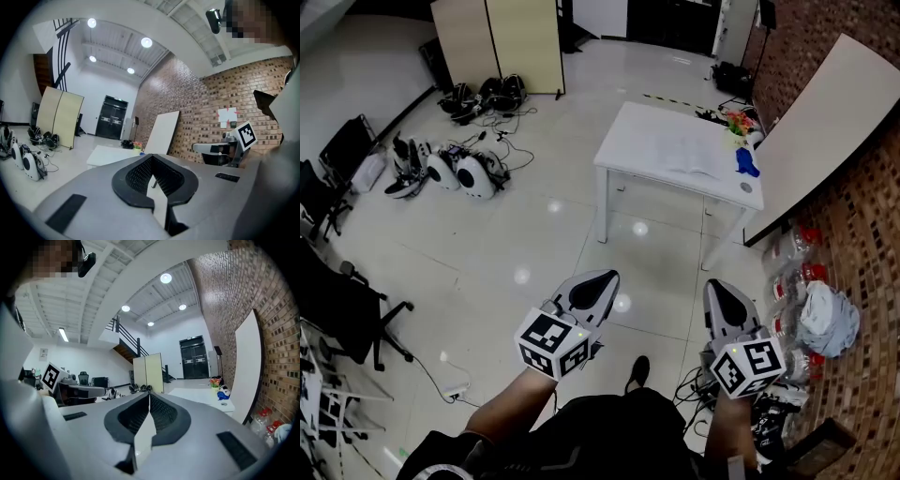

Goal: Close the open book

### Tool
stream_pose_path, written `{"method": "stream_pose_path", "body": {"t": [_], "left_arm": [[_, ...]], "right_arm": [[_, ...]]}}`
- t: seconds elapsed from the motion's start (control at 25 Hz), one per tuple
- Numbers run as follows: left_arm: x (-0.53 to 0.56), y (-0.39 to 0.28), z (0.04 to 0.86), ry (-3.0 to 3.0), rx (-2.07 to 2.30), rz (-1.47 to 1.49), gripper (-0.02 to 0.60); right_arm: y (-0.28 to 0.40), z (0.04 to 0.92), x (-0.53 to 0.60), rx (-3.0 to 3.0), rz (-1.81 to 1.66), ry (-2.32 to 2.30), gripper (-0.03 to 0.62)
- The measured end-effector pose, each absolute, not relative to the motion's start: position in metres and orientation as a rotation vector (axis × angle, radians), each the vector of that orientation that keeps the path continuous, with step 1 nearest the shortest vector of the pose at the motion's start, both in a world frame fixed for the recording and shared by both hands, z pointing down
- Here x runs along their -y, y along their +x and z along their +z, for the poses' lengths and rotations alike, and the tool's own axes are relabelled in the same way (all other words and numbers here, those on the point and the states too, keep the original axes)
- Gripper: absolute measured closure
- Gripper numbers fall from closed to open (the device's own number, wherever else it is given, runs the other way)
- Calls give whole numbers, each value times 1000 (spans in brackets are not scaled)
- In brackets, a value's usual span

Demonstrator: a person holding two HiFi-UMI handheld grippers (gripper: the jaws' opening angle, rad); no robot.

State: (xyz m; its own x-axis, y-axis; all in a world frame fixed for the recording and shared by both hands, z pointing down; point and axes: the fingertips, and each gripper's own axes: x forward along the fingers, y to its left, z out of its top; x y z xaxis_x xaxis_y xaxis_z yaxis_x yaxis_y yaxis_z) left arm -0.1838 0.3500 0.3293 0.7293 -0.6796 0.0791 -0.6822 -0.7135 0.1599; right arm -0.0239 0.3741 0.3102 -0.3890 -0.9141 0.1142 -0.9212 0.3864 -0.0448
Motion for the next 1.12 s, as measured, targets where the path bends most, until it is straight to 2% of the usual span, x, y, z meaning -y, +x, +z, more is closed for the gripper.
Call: {"method": "stream_pose_path", "body": {"t": [0.6, 1.12], "left_arm": [[-201, -81, 327, 2735, 1206, 88, 588], [-88, -69, 349, 2689, 1153, 115, 588]], "right_arm": [[88, 310, -218, 2642, 179, 1611, 591], [84, 330, -104, 2615, 219, 1552, 591]]}}
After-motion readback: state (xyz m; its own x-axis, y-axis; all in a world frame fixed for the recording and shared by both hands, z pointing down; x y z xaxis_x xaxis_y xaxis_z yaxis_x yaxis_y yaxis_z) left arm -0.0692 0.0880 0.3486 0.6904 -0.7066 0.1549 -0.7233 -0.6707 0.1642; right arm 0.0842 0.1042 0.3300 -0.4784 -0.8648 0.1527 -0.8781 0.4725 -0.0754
